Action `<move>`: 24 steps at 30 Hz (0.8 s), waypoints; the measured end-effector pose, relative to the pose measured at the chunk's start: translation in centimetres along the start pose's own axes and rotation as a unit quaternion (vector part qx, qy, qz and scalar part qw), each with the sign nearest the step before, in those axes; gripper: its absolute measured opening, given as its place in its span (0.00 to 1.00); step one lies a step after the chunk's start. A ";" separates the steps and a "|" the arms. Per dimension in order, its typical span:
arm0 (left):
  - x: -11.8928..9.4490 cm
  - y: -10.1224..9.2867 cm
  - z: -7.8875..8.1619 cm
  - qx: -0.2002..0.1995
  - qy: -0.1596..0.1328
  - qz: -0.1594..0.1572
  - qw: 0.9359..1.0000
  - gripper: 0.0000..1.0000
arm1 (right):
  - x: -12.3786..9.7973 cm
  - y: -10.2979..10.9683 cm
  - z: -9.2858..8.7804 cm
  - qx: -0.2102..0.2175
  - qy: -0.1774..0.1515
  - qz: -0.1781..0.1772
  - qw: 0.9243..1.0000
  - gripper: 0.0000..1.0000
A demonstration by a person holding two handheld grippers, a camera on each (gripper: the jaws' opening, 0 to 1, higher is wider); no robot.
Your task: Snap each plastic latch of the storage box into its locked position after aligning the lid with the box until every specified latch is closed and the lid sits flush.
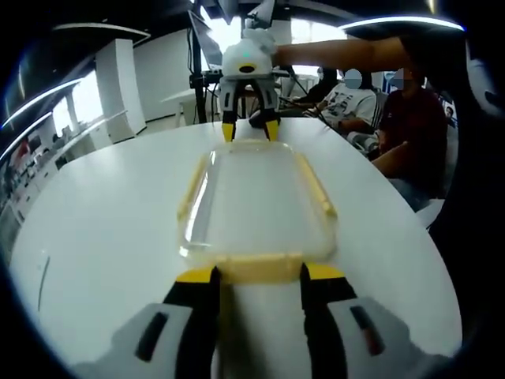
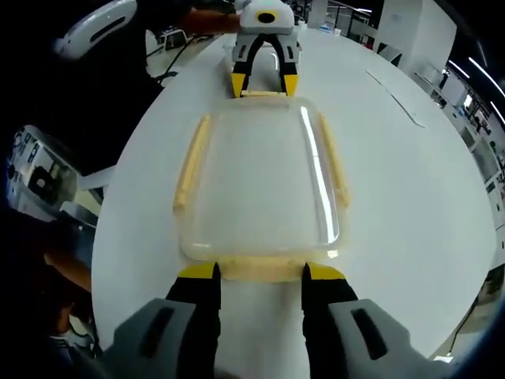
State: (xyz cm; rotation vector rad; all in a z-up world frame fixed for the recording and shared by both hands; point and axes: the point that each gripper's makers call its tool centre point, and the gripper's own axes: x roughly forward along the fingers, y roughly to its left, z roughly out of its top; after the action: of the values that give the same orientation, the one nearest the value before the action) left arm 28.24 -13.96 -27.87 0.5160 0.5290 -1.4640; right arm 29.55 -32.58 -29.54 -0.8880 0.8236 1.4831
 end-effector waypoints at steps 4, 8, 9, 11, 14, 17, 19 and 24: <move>-0.1 0.4 -0.1 0.002 -0.004 0.000 1.000 0.41 | -0.1 -0.1 -0.1 0.000 -0.006 0.000 1.000 0.38; 0.0 0.6 -0.1 0.007 -0.007 -0.001 1.000 0.40 | -0.1 -0.1 -0.1 0.000 -0.006 0.000 1.000 0.38; 0.0 0.7 -0.1 0.007 -0.007 -0.001 1.000 0.40 | -0.1 -0.1 0.0 0.000 -0.006 0.000 1.000 0.38; 0.0 0.8 -0.1 0.003 -0.006 0.001 1.000 0.40 | -0.1 0.0 0.0 0.001 -0.006 0.000 1.000 0.38; -0.1 0.7 -0.2 0.000 -0.009 0.004 1.000 0.40 | -0.1 -0.1 0.0 0.001 -0.003 0.000 1.000 0.38; -0.1 0.8 -0.3 0.001 -0.014 0.005 1.000 0.40 | -0.1 -0.1 0.0 -0.003 -0.009 0.002 1.000 0.38; -0.2 0.8 -0.3 0.004 -0.017 0.007 1.000 0.40 | -0.1 -0.1 0.0 -0.005 -0.010 0.002 1.000 0.38; -0.2 0.6 -0.3 0.002 -0.017 0.006 1.000 0.39 | -0.1 -0.1 0.1 -0.011 0.001 0.004 1.000 0.38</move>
State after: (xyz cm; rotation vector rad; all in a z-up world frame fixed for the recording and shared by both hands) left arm 28.85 -13.61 -28.01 0.4953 0.4955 -1.4591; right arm 29.64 -32.49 -29.41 -0.9049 0.8144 1.5008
